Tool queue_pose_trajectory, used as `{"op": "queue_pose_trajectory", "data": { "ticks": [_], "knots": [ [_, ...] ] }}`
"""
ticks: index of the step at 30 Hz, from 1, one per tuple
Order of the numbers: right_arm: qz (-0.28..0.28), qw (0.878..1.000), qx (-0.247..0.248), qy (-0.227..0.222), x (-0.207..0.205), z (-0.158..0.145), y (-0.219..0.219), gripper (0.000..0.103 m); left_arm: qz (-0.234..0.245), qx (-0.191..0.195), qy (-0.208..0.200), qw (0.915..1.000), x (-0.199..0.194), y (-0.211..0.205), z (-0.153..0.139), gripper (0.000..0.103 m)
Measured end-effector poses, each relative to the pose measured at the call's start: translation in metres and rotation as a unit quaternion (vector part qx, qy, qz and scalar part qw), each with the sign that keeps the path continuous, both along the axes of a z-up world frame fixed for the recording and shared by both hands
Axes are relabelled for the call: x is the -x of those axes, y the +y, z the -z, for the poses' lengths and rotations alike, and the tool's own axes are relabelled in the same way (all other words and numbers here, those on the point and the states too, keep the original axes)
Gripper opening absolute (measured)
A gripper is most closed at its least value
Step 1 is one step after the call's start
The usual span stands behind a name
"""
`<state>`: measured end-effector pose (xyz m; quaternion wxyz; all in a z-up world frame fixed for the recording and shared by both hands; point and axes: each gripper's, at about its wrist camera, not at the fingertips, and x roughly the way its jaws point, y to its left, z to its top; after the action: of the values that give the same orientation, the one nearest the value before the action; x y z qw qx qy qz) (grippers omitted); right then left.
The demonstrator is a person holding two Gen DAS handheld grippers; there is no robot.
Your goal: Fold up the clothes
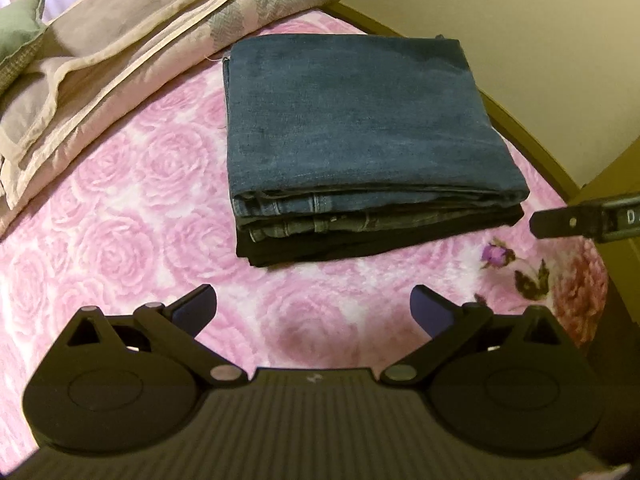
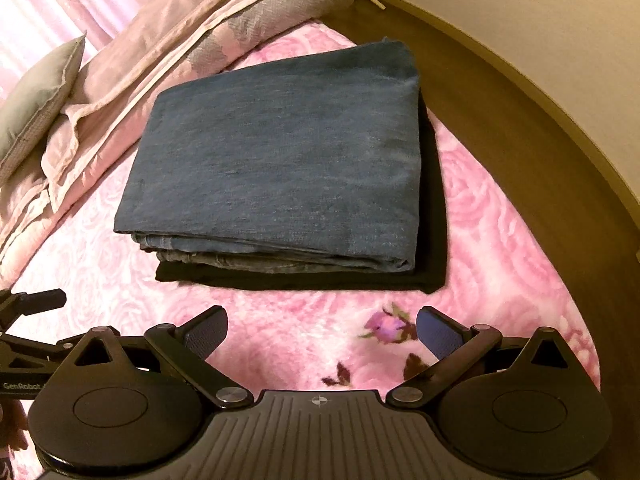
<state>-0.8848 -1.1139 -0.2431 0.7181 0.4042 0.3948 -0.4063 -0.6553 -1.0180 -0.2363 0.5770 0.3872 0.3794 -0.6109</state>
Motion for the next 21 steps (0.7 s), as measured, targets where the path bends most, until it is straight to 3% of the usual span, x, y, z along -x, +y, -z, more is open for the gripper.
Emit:
{"op": "queue_pose_trajectory", "data": {
  "ticks": [3, 7, 14, 16, 19, 21],
  "knots": [
    [0.031, 0.999, 0.006, -0.013, 0.01, 0.004, -0.009, 0.103, 0.005, 0.011, -0.003, 0.9999, -0.007, -0.012, 0.002, 0.101],
    [0.085, 0.994, 0.003, -0.069, 0.03, 0.018, -0.032, 0.103, 0.017, 0.03, -0.01, 0.9993, -0.015, -0.031, 0.004, 0.099],
    [0.108, 0.983, 0.042, -0.139, 0.043, 0.036, -0.115, 0.1, 0.054, 0.059, -0.025, 0.9965, -0.019, -0.091, 0.018, 0.099],
    [0.11, 0.981, 0.045, -0.15, 0.043, 0.044, -0.141, 0.089, 0.047, 0.049, -0.014, 0.9976, -0.023, -0.108, 0.027, 0.097],
    [0.111, 0.98, 0.048, -0.157, 0.042, 0.06, -0.178, 0.089, 0.033, 0.028, 0.002, 0.9991, -0.031, -0.126, 0.044, 0.093],
    [0.111, 0.979, 0.045, -0.165, 0.042, 0.071, -0.197, 0.087, 0.029, 0.023, 0.007, 0.9993, -0.034, -0.129, 0.053, 0.097]
  ]
}}
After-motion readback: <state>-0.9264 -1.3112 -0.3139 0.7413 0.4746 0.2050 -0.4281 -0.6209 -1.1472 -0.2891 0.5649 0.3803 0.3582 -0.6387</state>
